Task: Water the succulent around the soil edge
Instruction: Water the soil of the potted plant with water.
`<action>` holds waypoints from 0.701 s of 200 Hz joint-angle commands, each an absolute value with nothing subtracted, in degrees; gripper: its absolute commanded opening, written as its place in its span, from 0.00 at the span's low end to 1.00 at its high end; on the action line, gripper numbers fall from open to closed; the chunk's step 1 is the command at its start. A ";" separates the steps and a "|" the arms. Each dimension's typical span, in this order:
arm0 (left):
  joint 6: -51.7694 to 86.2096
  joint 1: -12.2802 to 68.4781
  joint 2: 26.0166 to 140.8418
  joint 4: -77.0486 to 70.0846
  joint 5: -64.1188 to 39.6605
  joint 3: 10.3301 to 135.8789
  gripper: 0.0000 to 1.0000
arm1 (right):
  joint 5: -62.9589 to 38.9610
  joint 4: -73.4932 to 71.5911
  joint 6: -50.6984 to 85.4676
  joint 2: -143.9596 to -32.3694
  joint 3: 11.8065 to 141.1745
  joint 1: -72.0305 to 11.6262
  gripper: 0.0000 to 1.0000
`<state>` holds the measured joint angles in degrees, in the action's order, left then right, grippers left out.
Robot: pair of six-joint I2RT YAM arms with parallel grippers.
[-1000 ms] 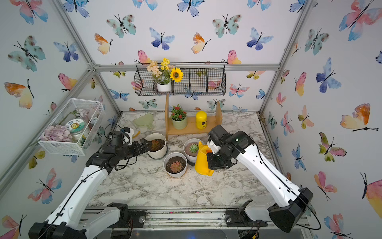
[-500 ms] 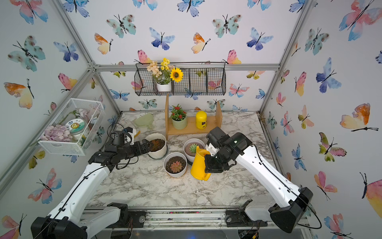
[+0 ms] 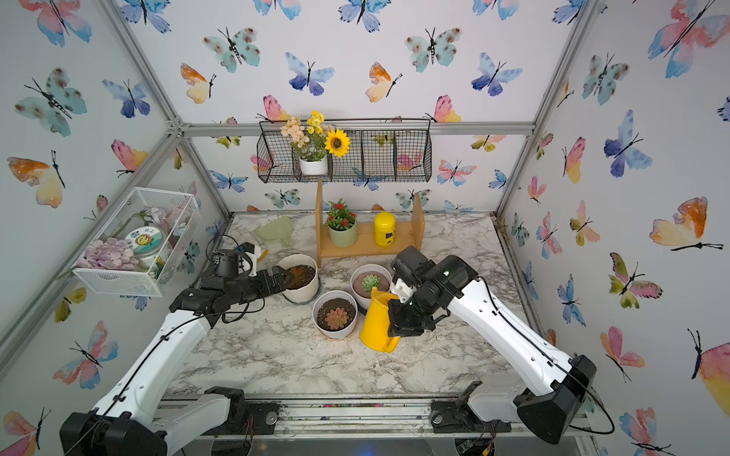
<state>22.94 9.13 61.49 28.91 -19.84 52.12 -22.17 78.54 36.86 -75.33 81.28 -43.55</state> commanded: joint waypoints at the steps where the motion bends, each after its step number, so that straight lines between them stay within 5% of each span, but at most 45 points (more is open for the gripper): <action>1: 22.23 9.43 61.37 27.98 -21.45 52.24 0.99 | -24.16 78.81 37.05 -75.66 82.22 -43.77 0.01; 140: 22.69 9.45 61.48 26.07 -21.00 50.72 0.99 | -29.60 78.75 35.63 -81.09 87.89 -43.79 0.02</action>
